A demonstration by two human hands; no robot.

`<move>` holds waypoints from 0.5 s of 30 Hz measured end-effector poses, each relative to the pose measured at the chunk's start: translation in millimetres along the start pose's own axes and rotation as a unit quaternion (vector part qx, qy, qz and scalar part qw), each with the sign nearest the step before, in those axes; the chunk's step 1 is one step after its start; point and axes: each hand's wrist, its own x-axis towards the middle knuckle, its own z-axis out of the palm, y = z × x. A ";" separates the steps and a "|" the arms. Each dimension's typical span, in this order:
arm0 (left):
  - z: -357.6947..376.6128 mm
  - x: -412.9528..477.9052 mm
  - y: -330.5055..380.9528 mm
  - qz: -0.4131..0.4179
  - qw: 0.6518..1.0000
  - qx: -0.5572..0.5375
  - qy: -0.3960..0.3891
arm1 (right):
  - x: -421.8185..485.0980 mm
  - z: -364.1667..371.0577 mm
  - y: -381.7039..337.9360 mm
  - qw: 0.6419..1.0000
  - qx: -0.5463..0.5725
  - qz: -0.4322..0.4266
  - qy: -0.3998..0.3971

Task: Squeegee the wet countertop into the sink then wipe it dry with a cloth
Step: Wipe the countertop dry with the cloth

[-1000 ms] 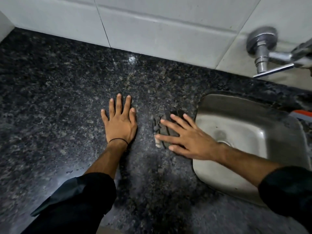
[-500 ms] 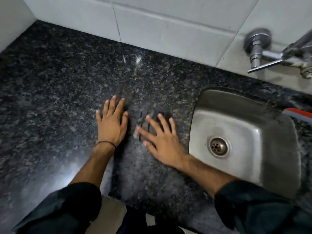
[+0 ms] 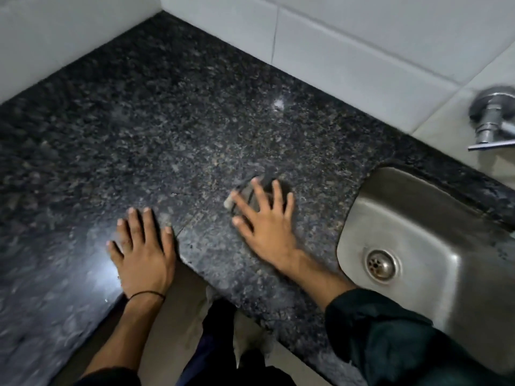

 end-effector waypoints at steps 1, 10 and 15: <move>-0.7 0.0 3.3 -0.003 1.000 0.000 0.001 | -8.0 3.6 -16.8 0.997 -0.008 -0.081 -0.011; 1.6 -1.9 -15.2 -0.036 0.999 -0.008 0.021 | 110.0 -1.4 -9.0 0.984 -0.008 -0.164 -0.062; 1.3 0.4 -14.6 -0.038 0.999 -0.014 0.034 | 156.1 6.5 -100.8 0.988 0.021 -0.101 -0.114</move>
